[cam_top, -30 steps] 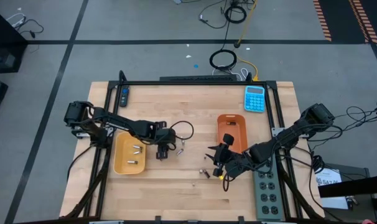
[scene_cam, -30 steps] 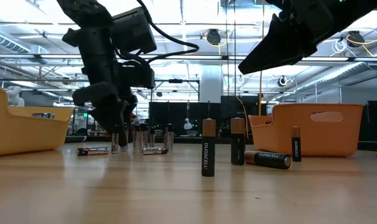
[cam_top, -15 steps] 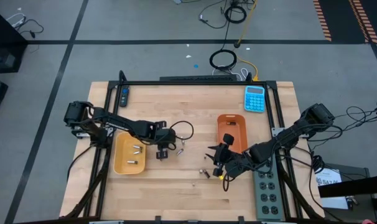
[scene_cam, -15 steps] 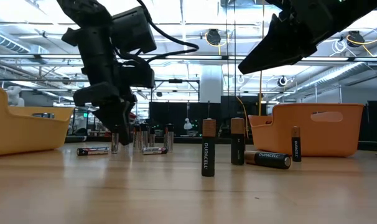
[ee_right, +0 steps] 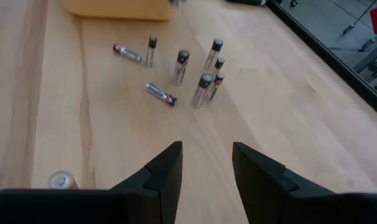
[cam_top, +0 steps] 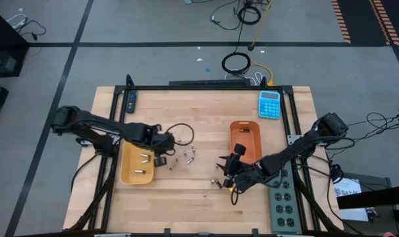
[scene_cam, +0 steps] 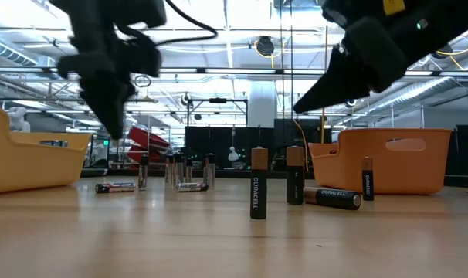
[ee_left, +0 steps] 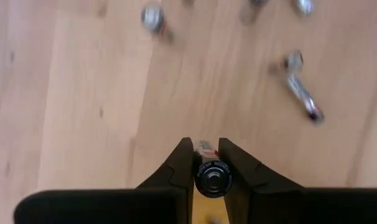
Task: Sort batteries
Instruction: Put the silver battery into the yellow bin
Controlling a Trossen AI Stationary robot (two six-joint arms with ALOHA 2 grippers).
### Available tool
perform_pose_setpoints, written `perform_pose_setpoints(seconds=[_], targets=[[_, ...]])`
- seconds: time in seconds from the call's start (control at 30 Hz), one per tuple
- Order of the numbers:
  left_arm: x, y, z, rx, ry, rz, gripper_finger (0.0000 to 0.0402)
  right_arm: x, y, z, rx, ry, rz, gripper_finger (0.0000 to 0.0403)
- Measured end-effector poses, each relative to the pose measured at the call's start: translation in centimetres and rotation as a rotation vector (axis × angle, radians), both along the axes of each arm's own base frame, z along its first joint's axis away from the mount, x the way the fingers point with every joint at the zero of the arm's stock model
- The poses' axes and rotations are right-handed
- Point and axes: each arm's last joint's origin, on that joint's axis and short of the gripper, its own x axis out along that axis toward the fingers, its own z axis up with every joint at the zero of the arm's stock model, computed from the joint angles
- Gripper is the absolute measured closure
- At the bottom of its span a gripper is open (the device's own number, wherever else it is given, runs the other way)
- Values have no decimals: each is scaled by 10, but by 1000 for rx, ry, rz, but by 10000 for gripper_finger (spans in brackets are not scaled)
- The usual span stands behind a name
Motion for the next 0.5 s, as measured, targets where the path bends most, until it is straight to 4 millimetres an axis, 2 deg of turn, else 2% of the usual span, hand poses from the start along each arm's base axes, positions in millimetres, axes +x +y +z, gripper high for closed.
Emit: perform_pose_setpoints(seconds=[0.13, 0.3, 0.43, 0.5], targets=[[-18, -9, 23, -26, -17, 63, 349, 1, 0, -2, 3, -1, -1, 271], [-33, -31, 54, -209, -45, 110, 349, 1, 1, -1, 7, -9, -3, 271], [-51, -42, 52, -259, 125, 161, 349, 1, 1, -1, 10, -14, -2, 271], [-60, -45, 41, -237, 198, 179, 349, 1, 1, -1, 10, -14, -2, 271]])
